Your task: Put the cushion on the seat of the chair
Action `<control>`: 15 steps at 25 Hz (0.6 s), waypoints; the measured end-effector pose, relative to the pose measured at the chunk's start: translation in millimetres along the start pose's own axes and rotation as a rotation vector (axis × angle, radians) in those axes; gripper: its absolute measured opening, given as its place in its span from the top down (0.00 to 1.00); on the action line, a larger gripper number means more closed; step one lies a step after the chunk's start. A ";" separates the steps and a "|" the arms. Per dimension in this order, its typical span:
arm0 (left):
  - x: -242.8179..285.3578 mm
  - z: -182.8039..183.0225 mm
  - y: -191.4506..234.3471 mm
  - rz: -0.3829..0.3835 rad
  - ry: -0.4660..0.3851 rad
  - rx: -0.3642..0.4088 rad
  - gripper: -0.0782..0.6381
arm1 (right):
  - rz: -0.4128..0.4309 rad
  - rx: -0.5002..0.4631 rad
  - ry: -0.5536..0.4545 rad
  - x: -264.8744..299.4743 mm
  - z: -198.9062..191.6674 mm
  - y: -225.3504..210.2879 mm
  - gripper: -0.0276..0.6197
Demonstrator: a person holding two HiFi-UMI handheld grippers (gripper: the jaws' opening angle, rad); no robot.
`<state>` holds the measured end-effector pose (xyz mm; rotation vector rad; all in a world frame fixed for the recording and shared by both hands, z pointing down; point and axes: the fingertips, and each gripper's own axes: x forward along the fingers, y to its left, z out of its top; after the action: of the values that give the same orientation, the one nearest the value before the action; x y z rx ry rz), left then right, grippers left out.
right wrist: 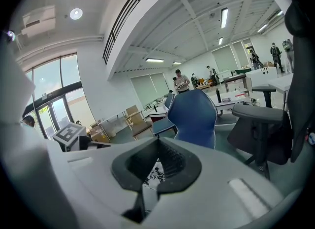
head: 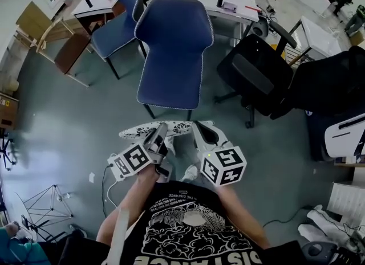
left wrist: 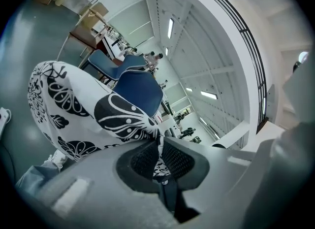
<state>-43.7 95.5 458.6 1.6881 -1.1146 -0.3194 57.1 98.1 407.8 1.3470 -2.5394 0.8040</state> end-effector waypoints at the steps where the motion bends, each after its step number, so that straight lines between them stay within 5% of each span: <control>1: 4.2 3.5 2.3 0.001 0.001 -0.002 0.86 | -0.003 -0.001 0.003 4.1 1.6 -1.7 0.96; 15: 73.8 42.8 25.3 0.007 0.088 -0.025 0.86 | -0.024 0.003 0.047 75.7 31.7 -30.6 0.96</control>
<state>-46.2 10.2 484.0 1.6594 -1.0478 -0.2513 41.2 13.1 421.1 1.3413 -2.4823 0.8259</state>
